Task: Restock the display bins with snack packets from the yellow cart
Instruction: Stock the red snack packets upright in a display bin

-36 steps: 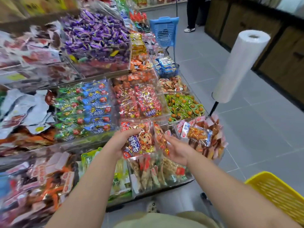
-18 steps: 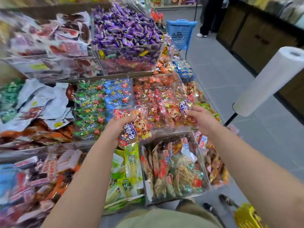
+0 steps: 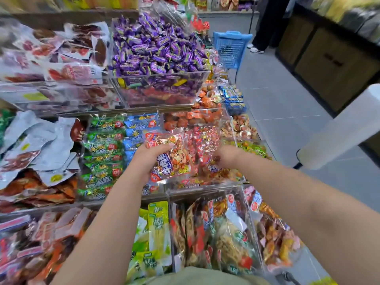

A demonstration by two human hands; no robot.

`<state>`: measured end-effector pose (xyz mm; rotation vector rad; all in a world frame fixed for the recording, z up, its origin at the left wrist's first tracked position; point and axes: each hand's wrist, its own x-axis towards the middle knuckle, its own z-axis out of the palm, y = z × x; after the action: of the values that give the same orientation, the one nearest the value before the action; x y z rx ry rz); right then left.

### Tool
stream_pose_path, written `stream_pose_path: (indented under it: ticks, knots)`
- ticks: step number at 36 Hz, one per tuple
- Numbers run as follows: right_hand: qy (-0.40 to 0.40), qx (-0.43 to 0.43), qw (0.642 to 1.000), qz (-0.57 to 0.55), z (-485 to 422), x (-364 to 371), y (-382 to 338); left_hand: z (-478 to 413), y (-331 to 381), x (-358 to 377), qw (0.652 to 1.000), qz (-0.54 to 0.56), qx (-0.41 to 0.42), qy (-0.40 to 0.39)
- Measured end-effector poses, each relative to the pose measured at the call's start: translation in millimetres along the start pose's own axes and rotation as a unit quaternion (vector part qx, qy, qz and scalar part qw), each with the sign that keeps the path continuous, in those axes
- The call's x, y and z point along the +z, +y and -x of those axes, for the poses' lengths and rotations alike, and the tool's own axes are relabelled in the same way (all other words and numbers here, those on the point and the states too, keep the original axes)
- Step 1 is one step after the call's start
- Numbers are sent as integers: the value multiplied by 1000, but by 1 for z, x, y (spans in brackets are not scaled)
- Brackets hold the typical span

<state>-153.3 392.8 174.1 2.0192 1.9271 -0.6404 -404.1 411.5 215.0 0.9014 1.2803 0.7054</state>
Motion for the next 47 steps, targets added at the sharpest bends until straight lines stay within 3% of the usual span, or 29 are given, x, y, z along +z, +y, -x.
stream_pose_path:
  ticks: [5,12,17,23,31,35,39,43,45,47]
  knots:
    - [-57,27,998,23,-23,33,-4,-16,6,4,1000,-25,-12,-10]
    - [-103,-20,994,3,-35,36,8,-34,2,14,998,-59,-7,-1]
    - [-30,-77,980,183,-36,52,2,-45,-3,17,999,-40,-8,-13]
    - [1,-46,968,246,-37,69,6,-51,-8,12,999,-36,-19,-27]
    - [27,9,975,220,-41,69,4,-46,-11,5,999,-11,-18,-43]
    - [-3,2,978,207,-40,65,2,-43,-9,5,998,-12,-16,-51]
    - [-17,-29,983,181,-34,54,5,-42,-10,2,998,-5,-9,-56]
    - [66,-105,985,124,-23,40,2,-42,-11,0,998,0,-7,-57]
    - [40,-120,990,58,-17,36,-5,-42,-11,0,998,-3,-5,-56]
    - [-46,-107,993,18,-11,36,-14,-42,-12,1,998,-1,-3,-56]
